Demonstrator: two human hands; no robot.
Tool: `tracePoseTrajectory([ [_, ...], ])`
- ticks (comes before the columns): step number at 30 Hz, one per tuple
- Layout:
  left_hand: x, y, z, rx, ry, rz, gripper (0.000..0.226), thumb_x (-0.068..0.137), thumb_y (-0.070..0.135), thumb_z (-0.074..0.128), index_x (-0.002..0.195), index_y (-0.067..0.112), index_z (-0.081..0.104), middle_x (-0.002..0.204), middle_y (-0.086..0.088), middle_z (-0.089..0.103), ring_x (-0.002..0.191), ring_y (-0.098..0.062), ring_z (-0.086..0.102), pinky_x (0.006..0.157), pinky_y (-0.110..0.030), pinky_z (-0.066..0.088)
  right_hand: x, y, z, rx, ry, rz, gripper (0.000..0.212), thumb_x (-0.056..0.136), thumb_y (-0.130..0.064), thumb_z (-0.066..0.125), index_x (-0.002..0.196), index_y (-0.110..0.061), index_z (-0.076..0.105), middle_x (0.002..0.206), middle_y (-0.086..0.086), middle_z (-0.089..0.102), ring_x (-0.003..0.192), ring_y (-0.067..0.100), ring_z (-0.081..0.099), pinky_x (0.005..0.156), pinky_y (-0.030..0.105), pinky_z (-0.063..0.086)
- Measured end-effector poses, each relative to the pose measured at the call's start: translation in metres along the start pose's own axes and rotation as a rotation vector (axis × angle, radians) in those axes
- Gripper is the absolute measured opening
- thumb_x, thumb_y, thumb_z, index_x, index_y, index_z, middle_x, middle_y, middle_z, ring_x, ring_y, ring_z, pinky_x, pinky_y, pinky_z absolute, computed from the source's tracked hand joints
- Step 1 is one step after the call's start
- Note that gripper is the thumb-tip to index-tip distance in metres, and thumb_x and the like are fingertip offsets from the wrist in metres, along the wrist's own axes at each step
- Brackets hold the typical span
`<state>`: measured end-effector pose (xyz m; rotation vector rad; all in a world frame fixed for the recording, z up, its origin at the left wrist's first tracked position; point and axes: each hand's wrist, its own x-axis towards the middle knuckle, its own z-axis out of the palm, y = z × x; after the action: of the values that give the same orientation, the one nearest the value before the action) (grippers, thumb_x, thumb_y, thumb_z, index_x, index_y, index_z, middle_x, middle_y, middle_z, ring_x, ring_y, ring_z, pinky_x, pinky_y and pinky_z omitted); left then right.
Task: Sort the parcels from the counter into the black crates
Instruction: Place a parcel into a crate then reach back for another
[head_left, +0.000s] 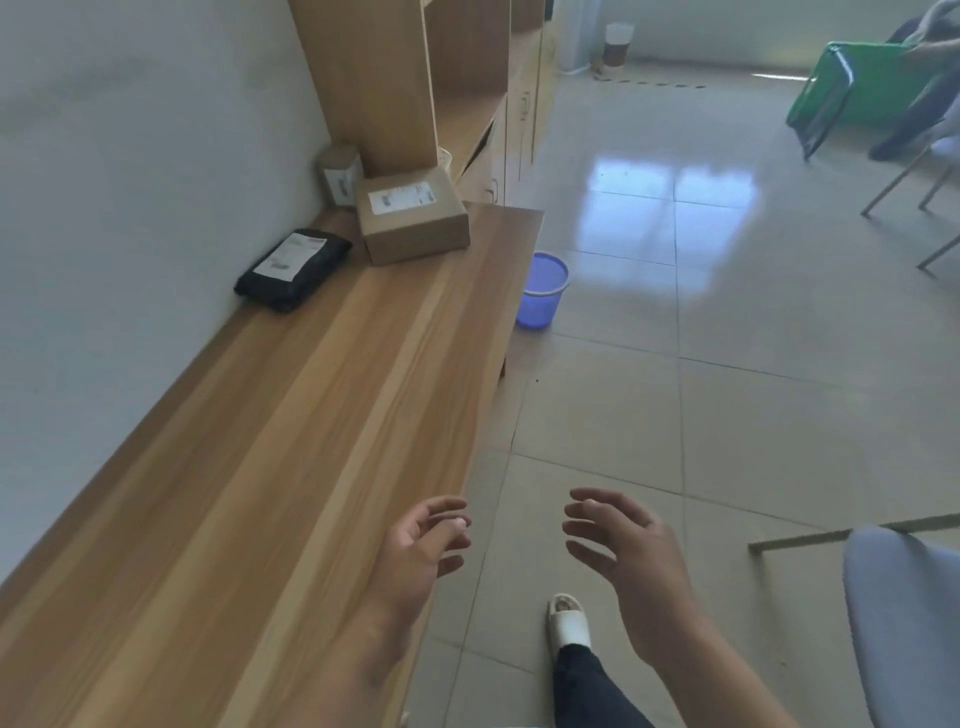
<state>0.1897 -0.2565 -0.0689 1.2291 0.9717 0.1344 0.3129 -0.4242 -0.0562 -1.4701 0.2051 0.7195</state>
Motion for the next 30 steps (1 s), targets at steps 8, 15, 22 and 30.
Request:
tracePoseTrajectory([
  [8,0.085,0.089,0.048,-0.011,0.138,0.036,0.021,0.098,0.011,0.063,0.114,0.021,0.072,0.115,-0.009,0.072,0.103,-0.023,0.07,0.091,-0.037,0.058,0.143,-0.106,0.02,-0.082,-0.189,0.057,0.017,0.099,-0.006,0.06,0.101,-0.006,0.076,0.094,0.013,0.073,0.09,0.027,0.07,0.083,0.038,0.055],
  [15,0.165,0.128,0.015,-0.136,0.29,-0.013,0.02,0.1,0.014,0.062,0.118,0.019,0.069,0.116,-0.009,0.07,0.103,-0.023,0.067,0.094,-0.042,0.056,0.227,-0.143,0.089,-0.18,-0.351,0.118,0.017,0.099,-0.003,0.058,0.102,-0.002,0.075,0.087,0.01,0.073,0.085,0.025,0.069,0.081,0.038,0.056],
  [22,0.339,0.143,-0.073,-0.07,0.53,-0.14,0.023,0.098,0.031,0.067,0.12,0.023,0.065,0.128,-0.007,0.064,0.11,-0.021,0.062,0.097,-0.041,0.054,0.31,-0.173,0.155,-0.388,-0.363,0.13,0.016,0.096,-0.002,0.061,0.097,-0.006,0.076,0.084,0.007,0.073,0.083,0.022,0.069,0.084,0.039,0.057],
  [30,0.493,0.198,-0.181,-0.386,0.848,-0.228,0.052,0.093,0.043,0.07,0.134,0.017,0.052,0.14,-0.009,0.058,0.13,-0.029,0.054,0.107,-0.043,0.042,0.402,-0.193,0.22,-0.523,-0.255,0.281,0.016,0.098,-0.001,0.06,0.1,-0.002,0.076,0.089,0.015,0.073,0.086,0.028,0.07,0.081,0.039,0.057],
])
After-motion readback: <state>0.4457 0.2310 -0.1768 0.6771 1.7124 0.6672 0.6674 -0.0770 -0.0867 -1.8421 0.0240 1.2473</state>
